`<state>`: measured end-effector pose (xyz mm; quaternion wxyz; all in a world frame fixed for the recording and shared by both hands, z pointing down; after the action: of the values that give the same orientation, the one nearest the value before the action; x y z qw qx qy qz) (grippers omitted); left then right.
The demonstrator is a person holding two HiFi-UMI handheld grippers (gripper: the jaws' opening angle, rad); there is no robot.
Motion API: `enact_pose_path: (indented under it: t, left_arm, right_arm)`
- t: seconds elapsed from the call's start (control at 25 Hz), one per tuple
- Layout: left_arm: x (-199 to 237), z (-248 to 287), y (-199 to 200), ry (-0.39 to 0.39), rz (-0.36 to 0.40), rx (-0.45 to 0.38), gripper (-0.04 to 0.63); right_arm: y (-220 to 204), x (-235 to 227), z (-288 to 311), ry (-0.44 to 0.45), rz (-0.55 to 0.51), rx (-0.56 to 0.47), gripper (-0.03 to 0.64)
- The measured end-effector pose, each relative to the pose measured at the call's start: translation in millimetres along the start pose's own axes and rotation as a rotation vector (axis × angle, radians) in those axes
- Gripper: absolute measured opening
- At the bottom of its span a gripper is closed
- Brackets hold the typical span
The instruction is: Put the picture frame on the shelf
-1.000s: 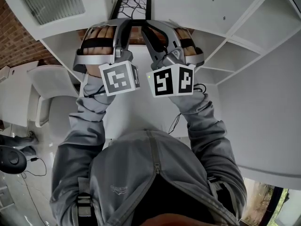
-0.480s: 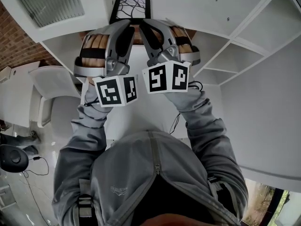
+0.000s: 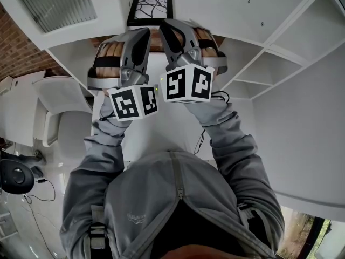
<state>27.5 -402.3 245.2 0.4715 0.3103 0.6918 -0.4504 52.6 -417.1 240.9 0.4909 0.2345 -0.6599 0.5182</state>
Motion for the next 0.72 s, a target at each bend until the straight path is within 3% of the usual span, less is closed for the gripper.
enact_pose_path:
  t: [0.16, 0.24, 0.52, 0.72]
  left_arm:
    - [-0.7, -1.3, -0.4, -0.014, -0.041, -0.001, 0.014]
    - [1.2, -4.0, -1.2, -0.027, -0.103, -0.01, 0.014]
    - [-1.8, -20.9, -5.1, -0.138, -0.478, -0.059, 0.008]
    - [-0.2, -40.7, -0.3, -0.136, -0.714, -0.115, 0.008]
  right_arm:
    - [-1.4, -1.6, 3.4, -0.007, -0.008, 0.008, 0.061]
    - [-1.6, -2.5, 4.9, -0.014, -0.008, 0.006, 0.061]
    - [-0.9, -9.5, -12.4, -0.101, 0.069, -0.007, 0.061]
    - [-14.3, -12.2, -38.2, -0.154, 0.284, -0.015, 0.045]
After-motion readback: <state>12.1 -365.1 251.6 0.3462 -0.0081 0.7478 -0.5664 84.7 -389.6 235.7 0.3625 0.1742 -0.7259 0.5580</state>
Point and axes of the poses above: the fingertips, and each gripper's own axes: z forward along the fingers, x to its left, y out of its top, the point moved 1 cm from there along -z, backward along the fingers, and after that the axes turned 2 degrees about y, right-handed, at the moved point
